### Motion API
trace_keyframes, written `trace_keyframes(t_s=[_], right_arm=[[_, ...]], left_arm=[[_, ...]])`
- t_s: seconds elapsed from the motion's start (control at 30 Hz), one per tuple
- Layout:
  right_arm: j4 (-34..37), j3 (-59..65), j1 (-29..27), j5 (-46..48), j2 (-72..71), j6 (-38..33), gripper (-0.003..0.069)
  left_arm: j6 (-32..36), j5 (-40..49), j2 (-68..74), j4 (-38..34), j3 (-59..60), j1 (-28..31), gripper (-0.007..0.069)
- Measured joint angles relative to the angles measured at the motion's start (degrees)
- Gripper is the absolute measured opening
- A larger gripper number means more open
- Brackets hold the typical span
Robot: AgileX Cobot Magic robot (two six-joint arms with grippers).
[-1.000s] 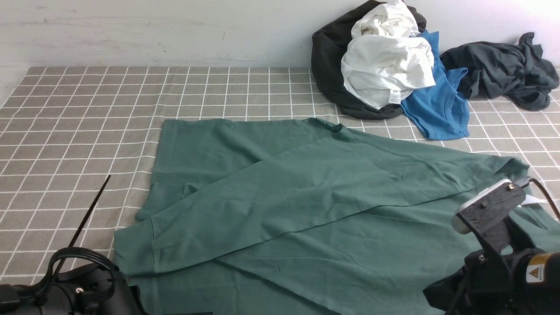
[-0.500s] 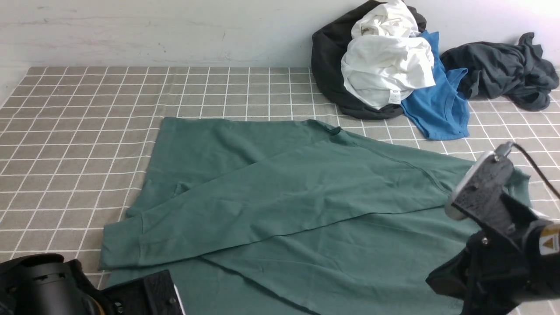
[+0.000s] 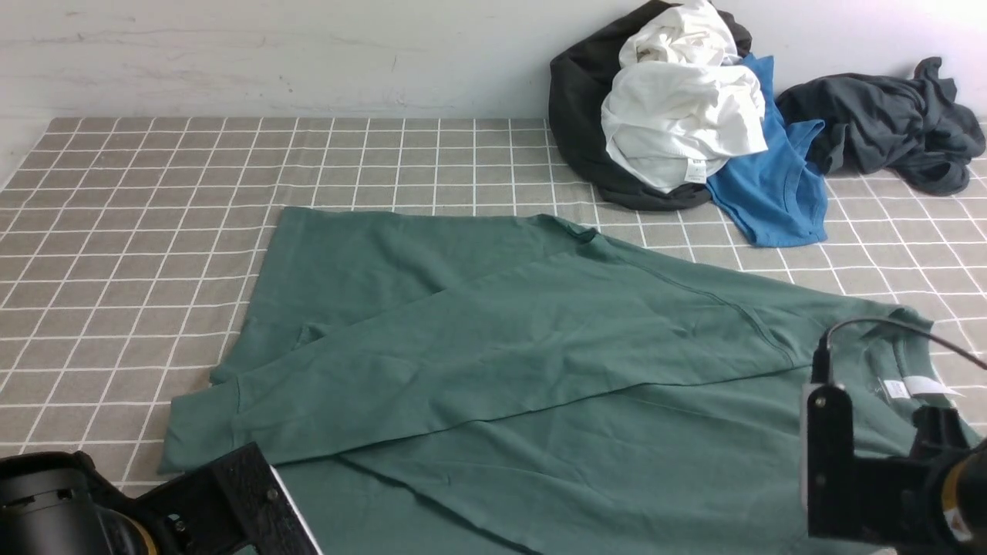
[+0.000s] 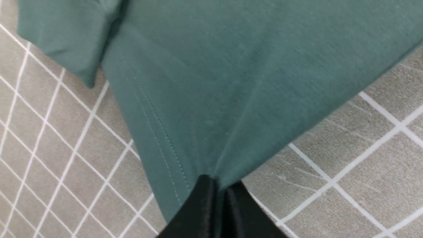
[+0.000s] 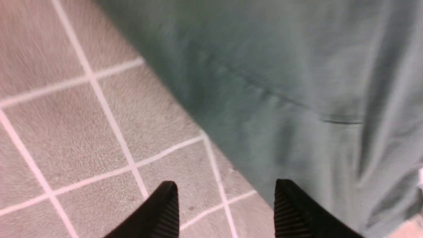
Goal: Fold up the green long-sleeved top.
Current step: Use both arms simultaneously to clamp the lower edge of the clothing fabric
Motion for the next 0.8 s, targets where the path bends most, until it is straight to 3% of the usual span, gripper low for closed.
trace_keyframes(t_s=[0.17,0.27,0.3,0.33,0.4,0.47,0.6,0.8], right_arm=[[-8.58,1.83,0.00,-8.63,5.25,4.67,0.0382],[-10.94,1.83,0.00,-10.63,7.40,7.65,0.0344],[-11.54,1.75,0.00,-10.72,8.00,9.22,0.0281],[-11.54,1.69,0.00,-10.63,8.12,9.43,0.0271],[-11.47,1.68,0.05,-10.83,8.21,10.82,0.0121],[-11.35,1.74,0.05,-10.48,7.72,12.12,0.0029],[-9.63,0.74,0.05,-7.84,5.58,15.05,-0.0001],[-5.71,-8.96,0.05,3.79,3.96,20.03,-0.0003]], left_arm=[[-0.64,-2.06,0.00,0.25,0.00,0.00,0.0001],[-0.71,-2.39,0.00,0.20,0.00,0.00,0.0001],[-1.02,-2.40,0.00,0.14,0.00,0.00,0.0001],[-1.16,-2.40,0.00,0.14,0.00,0.00,0.0001],[-2.80,-2.45,0.00,0.14,0.00,0.00,0.0002],[-4.86,-2.45,0.00,0.31,0.00,0.00,0.0004],[-8.55,-2.45,0.00,1.16,-0.07,0.26,0.0008],[-9.97,-3.17,0.11,1.63,-7.61,7.79,0.0016]])
